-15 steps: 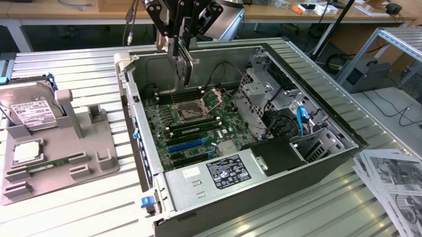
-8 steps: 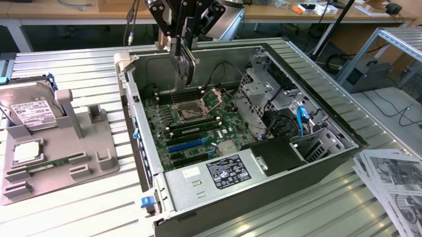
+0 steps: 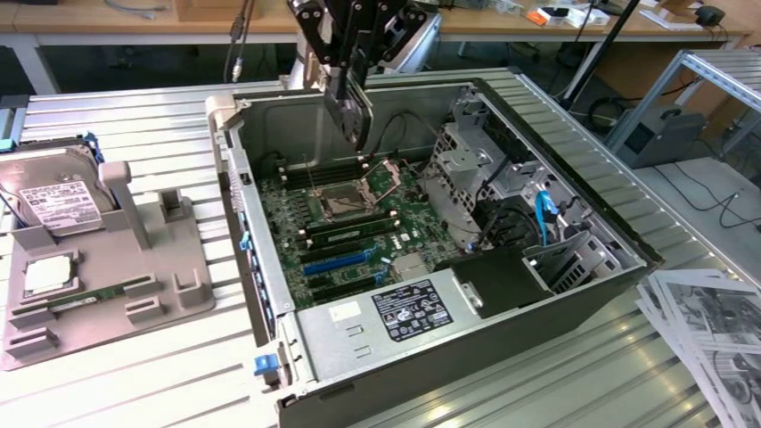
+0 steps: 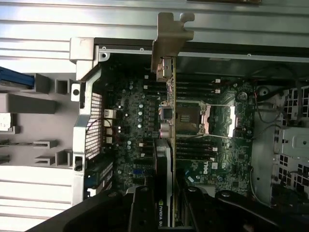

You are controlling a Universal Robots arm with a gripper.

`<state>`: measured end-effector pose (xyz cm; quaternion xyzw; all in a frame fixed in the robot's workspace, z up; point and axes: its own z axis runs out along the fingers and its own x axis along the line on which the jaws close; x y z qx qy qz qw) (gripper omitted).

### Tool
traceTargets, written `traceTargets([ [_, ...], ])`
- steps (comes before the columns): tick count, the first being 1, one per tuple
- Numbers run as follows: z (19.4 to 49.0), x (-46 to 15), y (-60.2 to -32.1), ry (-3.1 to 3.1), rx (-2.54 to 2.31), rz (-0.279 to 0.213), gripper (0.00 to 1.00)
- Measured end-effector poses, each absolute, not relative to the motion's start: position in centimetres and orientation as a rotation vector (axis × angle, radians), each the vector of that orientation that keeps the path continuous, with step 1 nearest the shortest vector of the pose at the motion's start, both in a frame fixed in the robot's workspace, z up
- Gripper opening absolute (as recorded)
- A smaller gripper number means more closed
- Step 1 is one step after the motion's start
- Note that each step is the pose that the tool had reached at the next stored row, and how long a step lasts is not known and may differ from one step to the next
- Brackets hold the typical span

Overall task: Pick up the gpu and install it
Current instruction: 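Pick up the gpu and move the gpu toward the slot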

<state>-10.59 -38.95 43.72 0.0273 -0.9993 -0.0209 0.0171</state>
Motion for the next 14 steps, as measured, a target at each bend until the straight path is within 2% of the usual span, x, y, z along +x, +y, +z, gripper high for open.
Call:
traceTargets([
  [14,43.7,-9.3,-39.0,-3.105,0.086,-0.065,0.27],
])
